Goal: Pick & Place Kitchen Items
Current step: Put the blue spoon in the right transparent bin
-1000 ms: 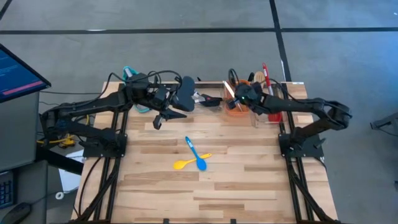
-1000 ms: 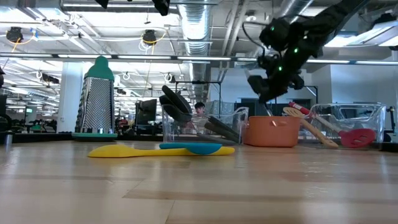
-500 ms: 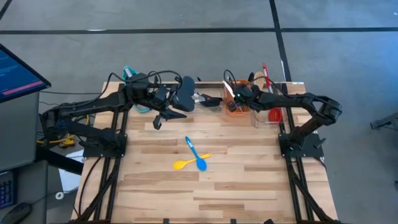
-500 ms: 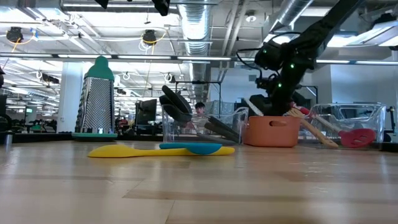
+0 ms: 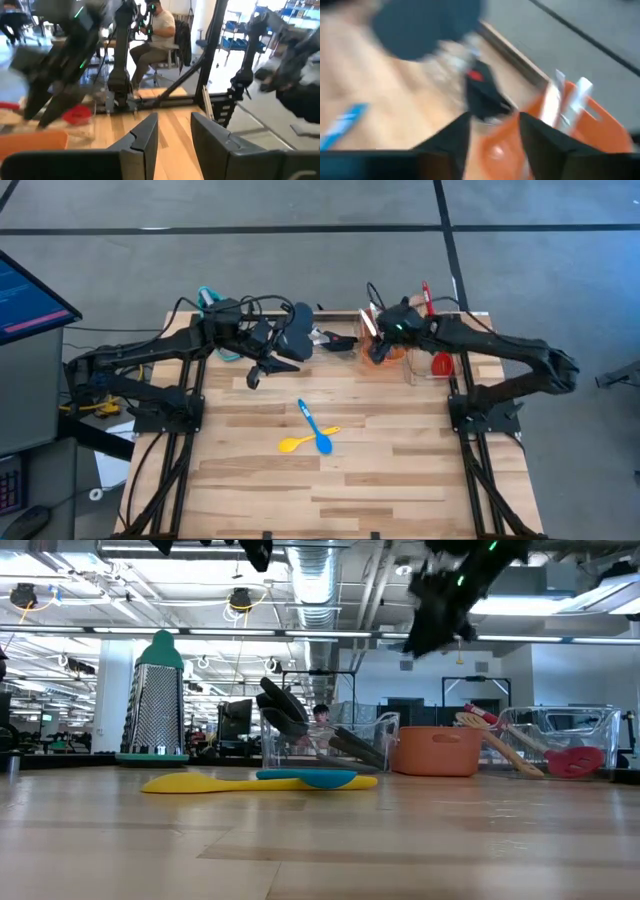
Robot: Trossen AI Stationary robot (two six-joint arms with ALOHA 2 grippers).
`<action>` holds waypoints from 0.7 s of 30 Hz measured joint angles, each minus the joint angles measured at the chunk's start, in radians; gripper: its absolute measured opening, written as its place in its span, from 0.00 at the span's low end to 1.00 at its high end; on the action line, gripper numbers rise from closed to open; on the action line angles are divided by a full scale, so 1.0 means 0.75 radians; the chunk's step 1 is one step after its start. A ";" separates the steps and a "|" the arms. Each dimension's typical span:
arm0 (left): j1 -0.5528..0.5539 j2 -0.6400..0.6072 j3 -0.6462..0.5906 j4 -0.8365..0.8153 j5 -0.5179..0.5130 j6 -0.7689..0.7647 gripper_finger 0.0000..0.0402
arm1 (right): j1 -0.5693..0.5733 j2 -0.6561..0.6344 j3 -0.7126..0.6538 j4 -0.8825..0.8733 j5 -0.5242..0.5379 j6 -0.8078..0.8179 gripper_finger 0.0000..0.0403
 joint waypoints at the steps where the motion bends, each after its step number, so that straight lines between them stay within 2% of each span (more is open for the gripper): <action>1: 0.000 0.000 0.000 -0.028 0.000 0.021 0.25 | 0.047 -0.046 -0.014 0.021 -0.013 -0.001 0.36; 5: -0.017 0.001 0.000 -0.162 -0.005 0.125 0.23 | 0.268 -0.201 -0.104 0.121 0.003 -0.022 0.08; 6: -0.028 0.001 0.000 -0.196 -0.015 0.154 0.22 | 0.326 -0.233 -0.134 0.170 0.022 -0.028 0.04; 8: -0.068 0.001 0.000 -0.259 -0.094 0.215 0.18 | 0.440 -0.295 -0.203 0.288 0.072 -0.033 0.03; 11: -0.167 0.009 -0.001 -0.382 -0.286 0.350 0.12 | 0.589 -0.369 -0.323 0.509 0.125 -0.037 0.06; 15: -0.339 0.088 -0.001 -0.402 -0.527 0.474 0.04 | 0.755 -0.431 -0.497 0.853 0.151 -0.117 0.01; 18: -0.430 0.154 -0.001 -0.400 -0.599 0.598 0.01 | 0.847 -0.448 -0.625 1.120 0.152 -0.187 0.01; 21: -0.459 0.209 -0.001 -0.397 -0.607 0.691 0.01 | 0.931 -0.445 -0.744 1.372 0.150 -0.240 0.02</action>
